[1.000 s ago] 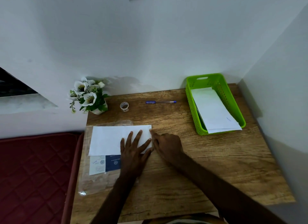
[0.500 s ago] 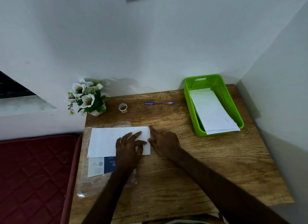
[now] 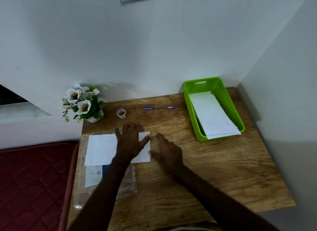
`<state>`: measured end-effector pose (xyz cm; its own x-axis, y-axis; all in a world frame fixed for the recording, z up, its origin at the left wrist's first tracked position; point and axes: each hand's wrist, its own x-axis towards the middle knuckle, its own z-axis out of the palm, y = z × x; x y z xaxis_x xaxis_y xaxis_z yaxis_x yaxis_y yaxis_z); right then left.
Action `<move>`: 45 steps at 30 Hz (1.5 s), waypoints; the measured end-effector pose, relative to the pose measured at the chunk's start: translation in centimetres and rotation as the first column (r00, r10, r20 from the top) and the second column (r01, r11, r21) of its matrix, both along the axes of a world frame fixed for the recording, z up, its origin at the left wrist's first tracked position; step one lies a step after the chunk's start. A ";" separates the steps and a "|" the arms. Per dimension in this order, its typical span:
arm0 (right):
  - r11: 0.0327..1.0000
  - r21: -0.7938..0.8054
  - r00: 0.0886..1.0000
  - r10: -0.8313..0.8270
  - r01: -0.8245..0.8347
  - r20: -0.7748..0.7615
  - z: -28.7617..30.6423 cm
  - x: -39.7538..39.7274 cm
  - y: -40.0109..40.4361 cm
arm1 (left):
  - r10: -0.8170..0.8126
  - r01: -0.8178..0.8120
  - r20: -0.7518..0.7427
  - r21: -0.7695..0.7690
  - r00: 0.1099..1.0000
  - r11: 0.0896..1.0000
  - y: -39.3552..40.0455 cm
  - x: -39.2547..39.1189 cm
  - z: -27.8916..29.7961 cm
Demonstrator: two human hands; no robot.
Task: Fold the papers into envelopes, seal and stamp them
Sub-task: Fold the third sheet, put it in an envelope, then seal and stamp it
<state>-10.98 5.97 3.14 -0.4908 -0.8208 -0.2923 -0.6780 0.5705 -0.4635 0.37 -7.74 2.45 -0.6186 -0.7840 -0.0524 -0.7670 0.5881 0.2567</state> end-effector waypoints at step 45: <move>0.837 -0.469 0.958 -0.272 0.283 0.092 1.8 -6.0 -5.3 | 0.892 -0.243 -0.308 0.885 0.331 0.396 -0.5 -3.8 3.4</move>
<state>-17.01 0.67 4.90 -0.7168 -0.6923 0.0833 -0.5116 0.4411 -0.7374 -3.41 -8.24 5.81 -0.0619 -0.8510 -0.5216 -0.1633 -0.5069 0.8464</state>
